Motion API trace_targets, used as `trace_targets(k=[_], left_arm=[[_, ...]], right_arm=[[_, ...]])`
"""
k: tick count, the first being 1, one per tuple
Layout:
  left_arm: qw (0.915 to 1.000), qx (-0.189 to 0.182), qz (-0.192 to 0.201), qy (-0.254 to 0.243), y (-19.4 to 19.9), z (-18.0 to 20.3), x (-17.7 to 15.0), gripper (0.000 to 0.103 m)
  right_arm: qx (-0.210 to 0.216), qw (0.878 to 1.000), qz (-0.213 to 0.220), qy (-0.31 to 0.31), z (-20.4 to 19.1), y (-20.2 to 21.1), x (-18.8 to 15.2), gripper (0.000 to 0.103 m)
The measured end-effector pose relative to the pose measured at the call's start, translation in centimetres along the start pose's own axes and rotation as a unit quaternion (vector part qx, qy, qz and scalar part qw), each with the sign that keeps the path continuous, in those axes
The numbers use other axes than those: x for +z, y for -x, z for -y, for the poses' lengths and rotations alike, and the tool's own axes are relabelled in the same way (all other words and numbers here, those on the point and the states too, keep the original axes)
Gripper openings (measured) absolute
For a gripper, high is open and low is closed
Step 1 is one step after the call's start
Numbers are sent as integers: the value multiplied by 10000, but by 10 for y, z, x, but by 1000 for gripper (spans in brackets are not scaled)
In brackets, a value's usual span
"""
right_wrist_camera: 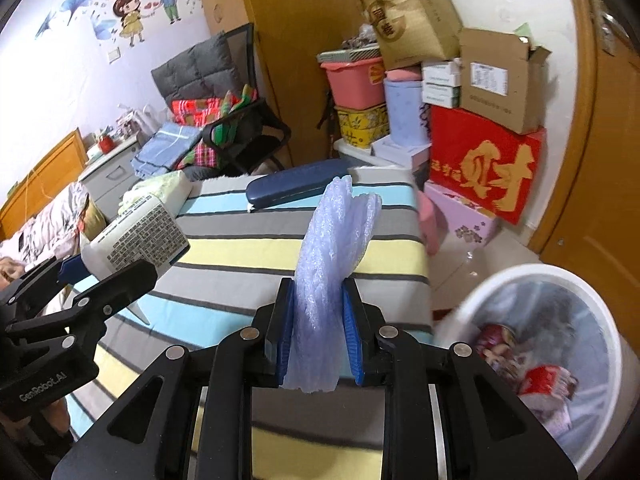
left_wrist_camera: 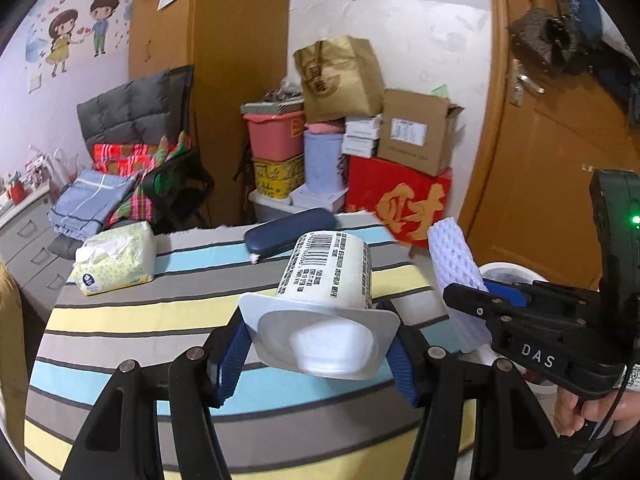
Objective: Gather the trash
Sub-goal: 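Lift the yogurt cup and foam net and carry both over the bin, then open both grippers to drop the cup and foam net into the bin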
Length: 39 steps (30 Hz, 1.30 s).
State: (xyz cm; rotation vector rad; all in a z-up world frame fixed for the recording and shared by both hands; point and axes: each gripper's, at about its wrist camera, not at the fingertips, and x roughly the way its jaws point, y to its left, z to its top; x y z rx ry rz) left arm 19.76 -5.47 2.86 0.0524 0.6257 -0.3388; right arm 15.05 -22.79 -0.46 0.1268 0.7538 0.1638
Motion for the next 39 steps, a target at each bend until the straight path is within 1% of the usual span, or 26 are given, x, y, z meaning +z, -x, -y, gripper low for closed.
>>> trace_targets(k=[9, 18, 24, 28, 32, 35, 39], left_arm=[[9989, -409, 128, -207, 30, 59, -6, 62], [9954, -849, 39, -451, 35, 126, -12, 62], [9913, -1152, -132, -628, 21, 170, -20, 62], [9893, -1243, -259, -716, 10, 190, -26, 62], [9881, -1306, -409, -702, -3, 201, -31, 62], [9869, -1305, -533, -788, -15, 212, -35, 62], [9858, -1331, -712, -741, -32, 217, -39, 62]], right_arm=[[-275, 9990, 249, -256, 25, 39, -14, 24], [-721, 9952, 336, -567, 64, 67, -32, 24], [-1069, 9911, 265, -752, 93, 79, -44, 24], [-1204, 9889, 175, -855, 110, 81, -51, 24], [-1312, 9867, 35, -956, 125, 76, -56, 25], [-1330, 9859, -62, -1011, 134, 74, -62, 25], [-1431, 9841, -243, -1027, 146, 66, -68, 25]])
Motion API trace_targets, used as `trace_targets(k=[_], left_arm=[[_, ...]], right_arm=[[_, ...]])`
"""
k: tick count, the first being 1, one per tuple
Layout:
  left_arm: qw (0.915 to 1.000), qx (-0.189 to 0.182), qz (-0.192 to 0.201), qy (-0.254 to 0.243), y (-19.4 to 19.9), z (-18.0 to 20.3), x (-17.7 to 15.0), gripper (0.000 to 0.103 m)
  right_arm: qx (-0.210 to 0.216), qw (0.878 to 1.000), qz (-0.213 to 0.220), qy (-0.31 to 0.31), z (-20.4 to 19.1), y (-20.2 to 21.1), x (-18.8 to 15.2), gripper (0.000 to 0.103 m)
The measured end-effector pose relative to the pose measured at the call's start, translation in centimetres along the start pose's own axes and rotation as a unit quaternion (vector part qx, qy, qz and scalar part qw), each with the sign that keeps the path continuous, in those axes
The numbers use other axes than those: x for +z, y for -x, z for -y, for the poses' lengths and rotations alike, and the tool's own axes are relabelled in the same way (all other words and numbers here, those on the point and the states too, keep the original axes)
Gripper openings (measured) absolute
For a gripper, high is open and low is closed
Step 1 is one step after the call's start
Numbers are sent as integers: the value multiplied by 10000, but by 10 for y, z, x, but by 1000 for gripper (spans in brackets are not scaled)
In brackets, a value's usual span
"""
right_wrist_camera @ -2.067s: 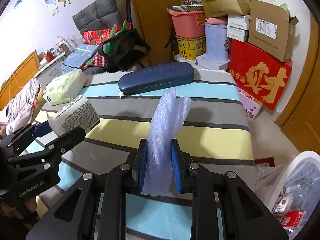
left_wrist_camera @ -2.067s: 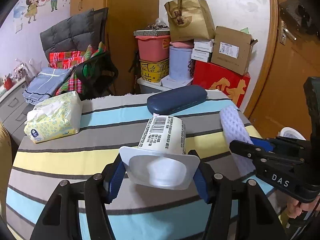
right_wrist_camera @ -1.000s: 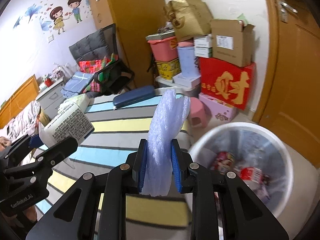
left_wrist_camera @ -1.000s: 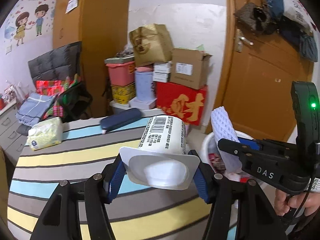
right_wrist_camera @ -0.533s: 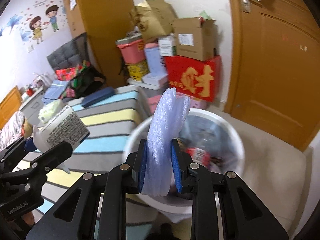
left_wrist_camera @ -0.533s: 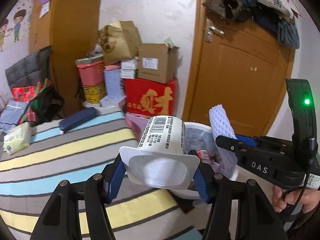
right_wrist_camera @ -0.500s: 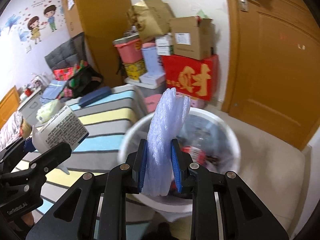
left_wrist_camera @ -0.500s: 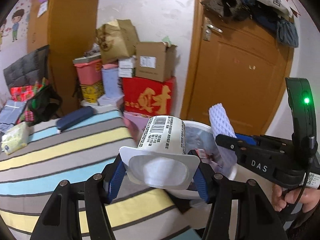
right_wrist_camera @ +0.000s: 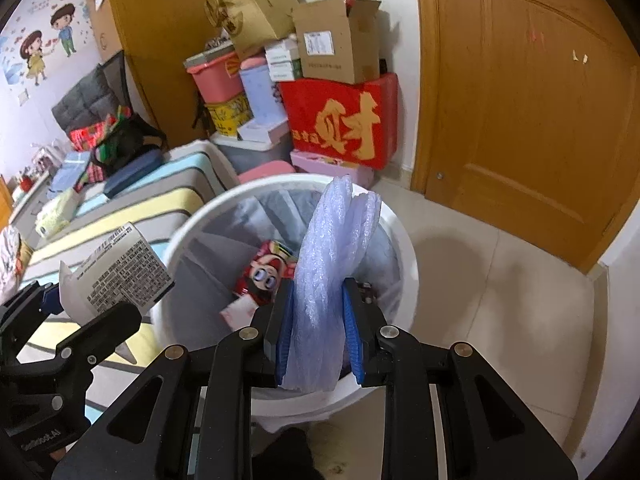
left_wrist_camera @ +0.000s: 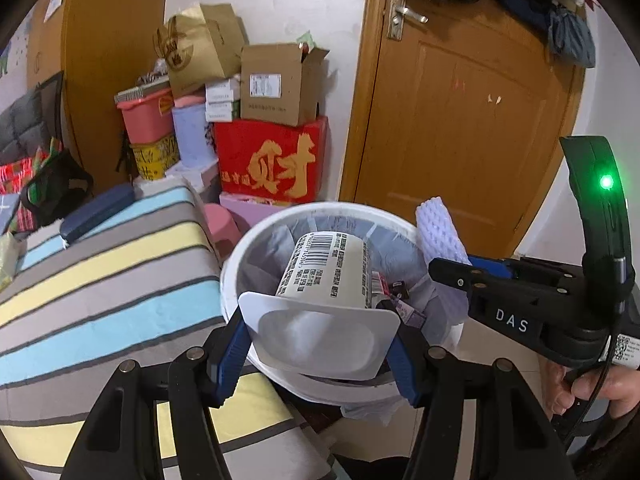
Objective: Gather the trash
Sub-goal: 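Open both grippers to drop the cup and foam net into the bin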
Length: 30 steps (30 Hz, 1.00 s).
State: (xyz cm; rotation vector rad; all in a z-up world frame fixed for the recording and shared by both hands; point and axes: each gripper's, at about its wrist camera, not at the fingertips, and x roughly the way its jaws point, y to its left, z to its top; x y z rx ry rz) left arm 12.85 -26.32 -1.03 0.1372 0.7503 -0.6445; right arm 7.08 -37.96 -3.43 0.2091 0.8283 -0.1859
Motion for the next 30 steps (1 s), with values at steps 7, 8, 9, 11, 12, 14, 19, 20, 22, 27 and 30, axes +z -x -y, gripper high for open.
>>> trace_targets(k=[7, 8, 9, 11, 12, 14, 19, 20, 22, 27, 30], left_arm=[[9999, -2, -150, 17, -23, -2, 2, 62], [9999, -6, -166, 24, -25, -3, 3, 62], [9998, -36, -181, 33, -26, -4, 2, 62], [9998, -54, -191, 72, -26, -5, 2, 62], [9998, -27, -174, 85, -26, -5, 2, 63], [9998, 20, -185, 58, -26, -5, 3, 63], [9998, 61, -149, 86, -21, -8, 1, 63], [9998, 100, -132, 108, -19, -9, 1, 63], [9998, 155, -96, 93, -15, -10, 1, 63], [9995, 238, 6, 183, -3, -15, 0, 64], [9991, 359, 128, 175, 9, -15, -3, 64]], right_arm=[[-70, 9997, -191, 102, 8, -15, 0, 26], [-91, 9996, -227, 135, 8, -16, 0, 26], [-76, 9995, -245, 155, 8, -17, 0, 27], [-75, 9995, -267, 175, 8, -16, -2, 36], [-89, 9994, -270, 186, 8, -18, -1, 41], [-65, 9994, -238, 223, 7, -18, 0, 56], [-189, 9993, -142, 290, 4, -14, -2, 56], [-209, 9993, -114, 280, 4, -14, -1, 56], [-227, 9995, -70, 207, 6, -12, 0, 56], [-208, 9997, 81, 74, 5, -3, -1, 56], [-139, 9997, 186, 29, 3, 4, -4, 56]])
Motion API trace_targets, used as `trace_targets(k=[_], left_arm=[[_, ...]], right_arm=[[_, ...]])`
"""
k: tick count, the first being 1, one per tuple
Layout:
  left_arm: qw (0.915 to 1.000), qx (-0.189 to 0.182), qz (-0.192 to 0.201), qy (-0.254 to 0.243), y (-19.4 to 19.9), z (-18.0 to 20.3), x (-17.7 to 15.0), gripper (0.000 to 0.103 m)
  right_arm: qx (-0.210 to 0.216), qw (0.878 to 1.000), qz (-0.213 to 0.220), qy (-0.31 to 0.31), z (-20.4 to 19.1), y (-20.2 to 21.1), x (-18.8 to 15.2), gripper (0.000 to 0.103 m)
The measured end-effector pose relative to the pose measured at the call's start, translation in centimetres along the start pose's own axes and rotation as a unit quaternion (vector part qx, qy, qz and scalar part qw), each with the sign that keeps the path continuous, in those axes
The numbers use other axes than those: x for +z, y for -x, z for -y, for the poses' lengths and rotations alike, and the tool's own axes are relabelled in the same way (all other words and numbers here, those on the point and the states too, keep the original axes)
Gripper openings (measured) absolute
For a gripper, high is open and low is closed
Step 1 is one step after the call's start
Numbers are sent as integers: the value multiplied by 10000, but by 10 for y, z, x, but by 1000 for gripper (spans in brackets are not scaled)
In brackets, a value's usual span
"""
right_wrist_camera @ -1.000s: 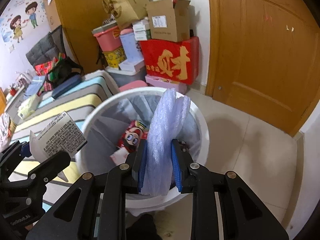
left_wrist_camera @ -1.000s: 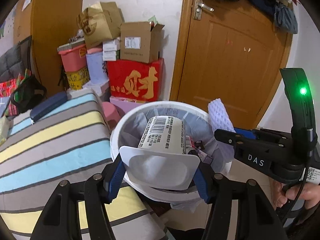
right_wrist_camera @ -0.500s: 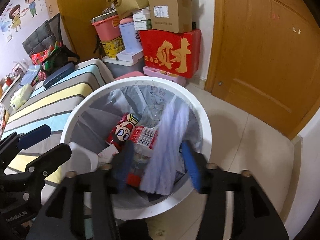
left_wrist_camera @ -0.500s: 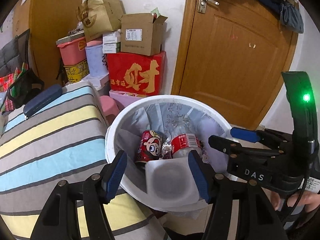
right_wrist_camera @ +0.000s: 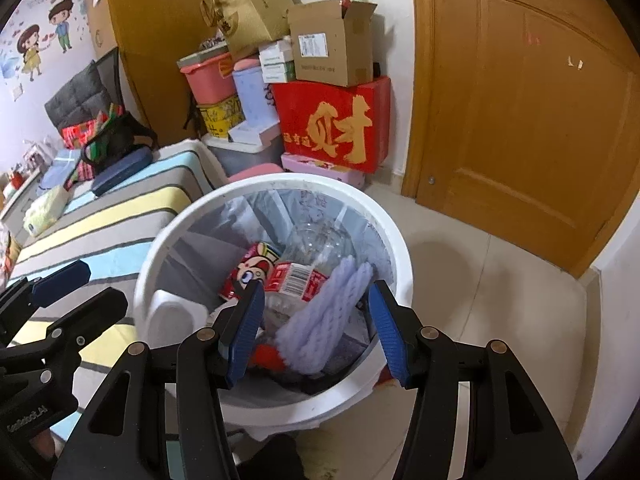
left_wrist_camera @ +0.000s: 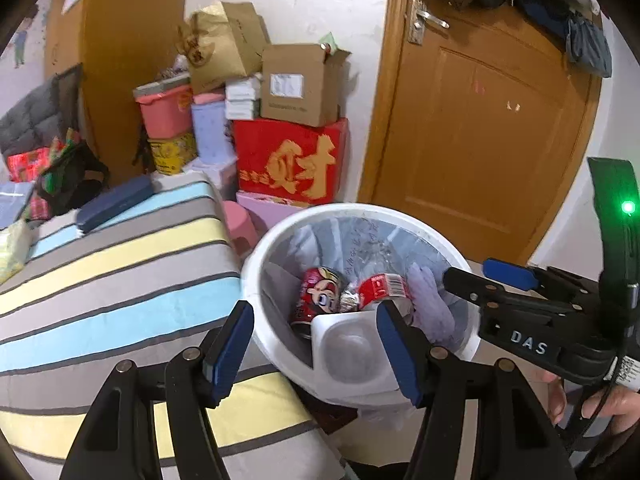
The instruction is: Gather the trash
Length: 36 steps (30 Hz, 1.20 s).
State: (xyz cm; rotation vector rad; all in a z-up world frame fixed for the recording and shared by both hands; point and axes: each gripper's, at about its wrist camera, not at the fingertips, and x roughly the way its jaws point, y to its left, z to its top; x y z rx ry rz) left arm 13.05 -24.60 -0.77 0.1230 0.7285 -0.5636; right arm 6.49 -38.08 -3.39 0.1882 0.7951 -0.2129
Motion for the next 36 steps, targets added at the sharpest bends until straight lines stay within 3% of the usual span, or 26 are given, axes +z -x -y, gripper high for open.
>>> trace_targets(k=[17, 22, 26, 36], left_arm=[[9967, 591, 549, -46, 74, 1, -32, 67], [9931, 965, 646, -147, 90, 4, -43, 67], [9953, 765, 587, 9, 101, 2, -55, 67], [9944, 740, 732, 203, 130, 0, -79, 67]], right_arm=[[-47, 9954, 949, -84, -23, 63, -34, 56], [-233, 9923, 1213, -10, -32, 78, -51, 56], [-277, 9913, 1288, -36, -38, 83, -60, 56], [-177, 9897, 1423, -5, -49, 97, -78, 56]])
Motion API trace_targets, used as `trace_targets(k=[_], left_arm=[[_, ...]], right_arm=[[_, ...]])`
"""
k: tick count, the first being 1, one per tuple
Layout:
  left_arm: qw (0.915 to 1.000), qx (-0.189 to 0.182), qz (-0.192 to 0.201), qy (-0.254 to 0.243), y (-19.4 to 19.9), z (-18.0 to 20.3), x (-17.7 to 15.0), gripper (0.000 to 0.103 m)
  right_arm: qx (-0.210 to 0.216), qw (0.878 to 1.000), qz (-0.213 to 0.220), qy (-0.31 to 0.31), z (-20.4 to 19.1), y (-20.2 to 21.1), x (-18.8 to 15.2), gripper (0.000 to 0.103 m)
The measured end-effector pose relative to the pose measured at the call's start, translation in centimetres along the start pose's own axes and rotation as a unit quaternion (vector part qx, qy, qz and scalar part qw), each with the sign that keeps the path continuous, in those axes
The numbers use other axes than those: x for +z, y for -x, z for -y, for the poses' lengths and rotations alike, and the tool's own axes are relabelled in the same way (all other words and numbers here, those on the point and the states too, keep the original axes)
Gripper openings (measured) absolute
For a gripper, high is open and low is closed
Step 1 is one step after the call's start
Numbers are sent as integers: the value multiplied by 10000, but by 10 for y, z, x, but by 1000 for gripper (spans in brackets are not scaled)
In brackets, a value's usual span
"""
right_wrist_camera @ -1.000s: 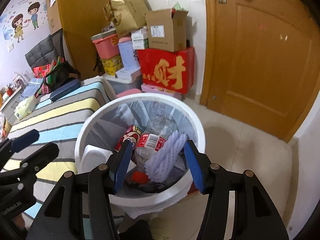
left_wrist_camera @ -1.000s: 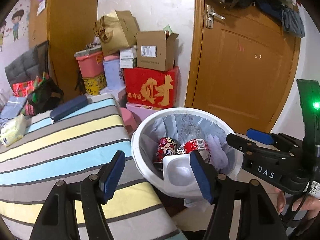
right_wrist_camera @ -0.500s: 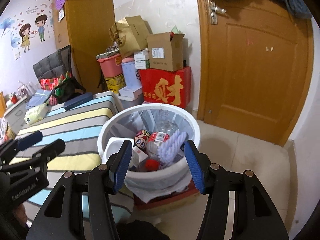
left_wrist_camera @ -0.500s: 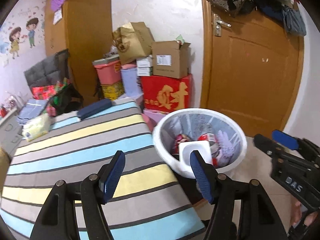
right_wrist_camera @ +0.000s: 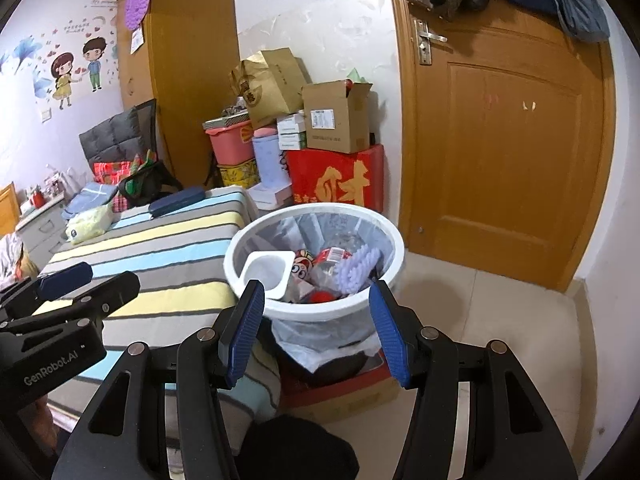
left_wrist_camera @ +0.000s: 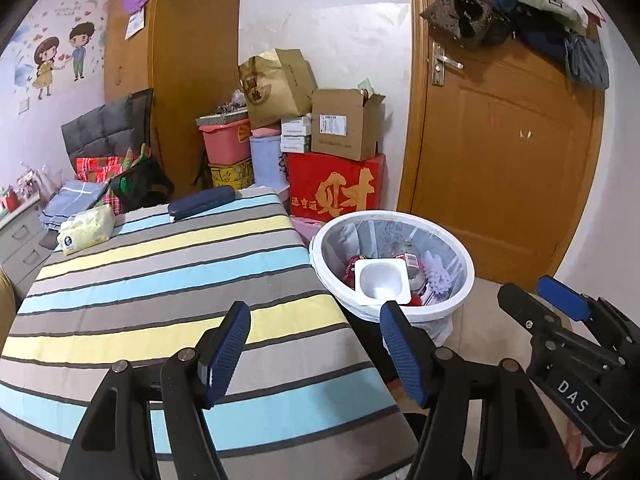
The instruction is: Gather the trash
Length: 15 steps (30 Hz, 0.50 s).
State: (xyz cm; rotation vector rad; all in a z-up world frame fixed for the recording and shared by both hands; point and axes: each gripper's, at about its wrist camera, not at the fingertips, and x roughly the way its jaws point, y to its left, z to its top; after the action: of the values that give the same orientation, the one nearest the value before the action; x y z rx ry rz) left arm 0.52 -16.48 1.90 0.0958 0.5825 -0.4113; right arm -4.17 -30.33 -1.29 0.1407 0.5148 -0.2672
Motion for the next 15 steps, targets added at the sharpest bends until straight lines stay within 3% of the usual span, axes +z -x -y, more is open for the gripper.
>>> trace_targets(k=[15], left_arm=[[10000, 92, 32, -21, 11, 1, -4, 67]], right_arm=[[-31, 10000, 73, 47, -9, 11, -8, 56]])
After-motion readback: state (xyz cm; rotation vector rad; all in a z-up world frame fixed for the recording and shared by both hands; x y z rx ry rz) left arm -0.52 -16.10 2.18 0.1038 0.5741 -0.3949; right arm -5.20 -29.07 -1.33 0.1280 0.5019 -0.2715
